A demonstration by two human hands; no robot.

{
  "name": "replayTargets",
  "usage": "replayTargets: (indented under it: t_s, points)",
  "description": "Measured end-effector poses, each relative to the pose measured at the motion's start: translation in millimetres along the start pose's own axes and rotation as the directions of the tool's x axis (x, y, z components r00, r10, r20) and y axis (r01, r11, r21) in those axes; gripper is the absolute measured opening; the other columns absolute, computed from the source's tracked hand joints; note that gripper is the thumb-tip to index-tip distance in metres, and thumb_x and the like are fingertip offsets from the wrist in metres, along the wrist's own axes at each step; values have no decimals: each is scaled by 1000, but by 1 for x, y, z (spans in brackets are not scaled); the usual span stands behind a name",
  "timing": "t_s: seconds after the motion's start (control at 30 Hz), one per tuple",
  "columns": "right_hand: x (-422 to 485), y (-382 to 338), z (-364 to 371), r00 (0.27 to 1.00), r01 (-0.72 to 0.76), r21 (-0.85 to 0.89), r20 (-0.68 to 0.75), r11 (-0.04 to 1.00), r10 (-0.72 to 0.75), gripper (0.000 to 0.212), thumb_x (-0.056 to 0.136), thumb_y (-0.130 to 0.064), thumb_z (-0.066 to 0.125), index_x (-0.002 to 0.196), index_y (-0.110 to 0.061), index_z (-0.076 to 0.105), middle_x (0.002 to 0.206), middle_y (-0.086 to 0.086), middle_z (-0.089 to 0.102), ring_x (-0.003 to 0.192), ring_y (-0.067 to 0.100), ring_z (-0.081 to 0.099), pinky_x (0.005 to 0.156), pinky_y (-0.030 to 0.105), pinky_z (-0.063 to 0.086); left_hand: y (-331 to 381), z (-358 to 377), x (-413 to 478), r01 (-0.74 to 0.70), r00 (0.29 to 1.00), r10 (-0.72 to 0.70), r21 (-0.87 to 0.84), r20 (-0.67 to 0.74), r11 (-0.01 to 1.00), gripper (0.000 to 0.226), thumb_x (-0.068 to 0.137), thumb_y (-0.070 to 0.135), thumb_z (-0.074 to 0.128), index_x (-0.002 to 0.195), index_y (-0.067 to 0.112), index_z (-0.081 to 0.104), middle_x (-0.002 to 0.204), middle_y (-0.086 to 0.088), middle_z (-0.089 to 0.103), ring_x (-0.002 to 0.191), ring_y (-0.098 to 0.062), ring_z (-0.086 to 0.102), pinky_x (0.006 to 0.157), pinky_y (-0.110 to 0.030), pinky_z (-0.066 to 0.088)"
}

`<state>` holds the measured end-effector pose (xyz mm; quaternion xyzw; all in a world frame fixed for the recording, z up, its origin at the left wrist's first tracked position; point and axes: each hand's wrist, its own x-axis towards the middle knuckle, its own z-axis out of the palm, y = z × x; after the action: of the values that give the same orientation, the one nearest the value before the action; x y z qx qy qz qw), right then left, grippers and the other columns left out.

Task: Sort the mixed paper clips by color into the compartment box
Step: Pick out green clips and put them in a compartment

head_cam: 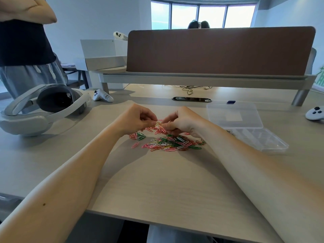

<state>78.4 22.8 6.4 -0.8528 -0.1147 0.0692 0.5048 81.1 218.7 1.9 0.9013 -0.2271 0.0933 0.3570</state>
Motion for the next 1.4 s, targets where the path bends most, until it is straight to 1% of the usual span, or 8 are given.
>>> replayTargets:
  t_s: [0.1, 0.3, 0.5, 0.63, 0.77, 0.93, 1.23, 1.4]
  points:
    - [0, -1, 1, 1000, 14, 137, 17, 991, -17, 13, 80, -1, 74, 93, -3, 72, 75, 9, 71, 61, 15, 67, 60, 23, 55, 2, 1, -1, -11, 1000, 12, -37, 25, 999, 12, 81, 12, 74, 93, 13, 71, 79, -4, 72, 63, -19, 65, 60, -24, 55]
    - [-2, -1, -2, 1000, 6, 121, 11, 993, -7, 12, 81, -2, 74, 92, 2, 73, 71, 10, 70, 61, 17, 66, 61, 26, 57, 11, 7, -2, -41, 998, 45, -81, 48, 996, 14, 81, 12, 73, 94, 12, 69, 77, -3, 73, 66, -15, 67, 62, -23, 57]
    - [-22, -4, -61, 998, -52, -193, 34, 980, 60, 6, 82, -7, 74, 88, -6, 75, 79, 9, 73, 68, 16, 68, 63, 25, 57, 31, 20, 8, -68, 990, 74, -52, 124, 996, 13, 82, 8, 72, 93, 13, 72, 84, 1, 73, 73, -10, 70, 73, -18, 56]
    - [-40, 7, -109, 991, -119, -383, 13, 916, 134, 3, 80, -11, 77, 83, -11, 76, 80, 9, 74, 71, 16, 67, 63, 24, 55, 60, 46, 24, -127, 982, 137, -85, 130, 988, 13, 81, 6, 73, 85, 18, 74, 85, 1, 72, 72, -10, 70, 76, -27, 59]
    - [-49, 24, -126, 983, -161, -448, 2, 879, 181, 5, 77, -11, 80, 78, -12, 75, 71, 4, 73, 69, 15, 66, 60, 22, 53, 92, 75, 36, -191, 975, 199, -89, 97, 978, 9, 81, 11, 73, 90, 15, 76, 84, 0, 73, 70, -9, 69, 73, -25, 59]
    - [-56, 33, -138, 983, -164, -500, -9, 850, 185, 6, 79, -11, 78, 82, -15, 75, 75, 5, 73, 66, 12, 67, 58, 19, 53, 113, 102, 49, -245, 963, 237, 50, 125, 968, 16, 86, 13, 68, 100, 13, 75, 94, 2, 73, 70, 2, 60, 69, -7, 49]
    - [-62, 39, -142, 984, -151, -575, -10, 804, 178, 10, 85, -16, 74, 94, -21, 74, 81, -2, 70, 72, 9, 64, 58, 19, 50, 112, 119, 57, -237, 950, 215, 76, 226, 969, 18, 87, 12, 67, 103, 16, 75, 96, 4, 73, 68, 7, 58, 61, 1, 44]
    - [-62, 40, -139, 978, -138, -638, 32, 757, 204, 12, 88, -16, 68, 96, -24, 74, 87, -3, 69, 74, 11, 60, 58, 20, 48, 108, 111, 55, -249, 944, 229, 57, 238, 967, 21, 88, 11, 65, 107, 16, 73, 99, 4, 71, 75, 4, 60, 69, -6, 49]
